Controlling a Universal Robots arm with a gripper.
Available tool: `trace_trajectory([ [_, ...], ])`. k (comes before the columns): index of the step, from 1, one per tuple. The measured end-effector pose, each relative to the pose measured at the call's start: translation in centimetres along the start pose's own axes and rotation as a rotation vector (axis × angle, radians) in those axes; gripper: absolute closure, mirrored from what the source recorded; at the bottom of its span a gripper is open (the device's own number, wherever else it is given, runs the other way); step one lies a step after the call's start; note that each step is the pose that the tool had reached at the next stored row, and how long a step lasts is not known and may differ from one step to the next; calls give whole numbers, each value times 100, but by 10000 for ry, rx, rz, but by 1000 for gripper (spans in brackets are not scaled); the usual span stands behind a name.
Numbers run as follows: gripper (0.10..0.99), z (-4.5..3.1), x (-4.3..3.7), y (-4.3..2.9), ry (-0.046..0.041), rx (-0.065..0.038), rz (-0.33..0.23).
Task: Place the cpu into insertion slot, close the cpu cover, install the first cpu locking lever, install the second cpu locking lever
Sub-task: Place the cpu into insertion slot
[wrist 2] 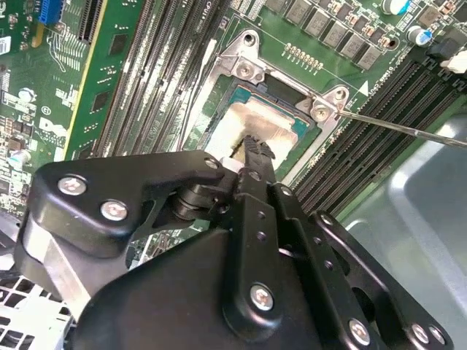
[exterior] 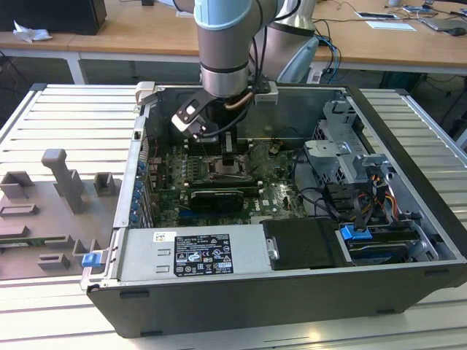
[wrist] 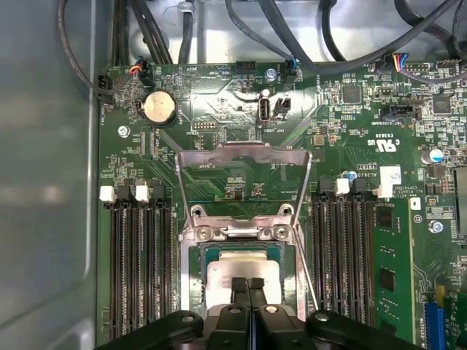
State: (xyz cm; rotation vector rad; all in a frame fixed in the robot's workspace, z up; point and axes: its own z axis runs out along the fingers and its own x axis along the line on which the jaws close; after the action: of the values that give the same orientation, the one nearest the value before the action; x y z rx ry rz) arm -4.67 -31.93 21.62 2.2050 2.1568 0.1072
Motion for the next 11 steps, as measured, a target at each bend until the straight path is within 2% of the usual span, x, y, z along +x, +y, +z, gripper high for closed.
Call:
trace_trajectory([
  [7,980,-30,0,3,0,4,0],
  [11,980,-72,1,6,0,6,1],
])
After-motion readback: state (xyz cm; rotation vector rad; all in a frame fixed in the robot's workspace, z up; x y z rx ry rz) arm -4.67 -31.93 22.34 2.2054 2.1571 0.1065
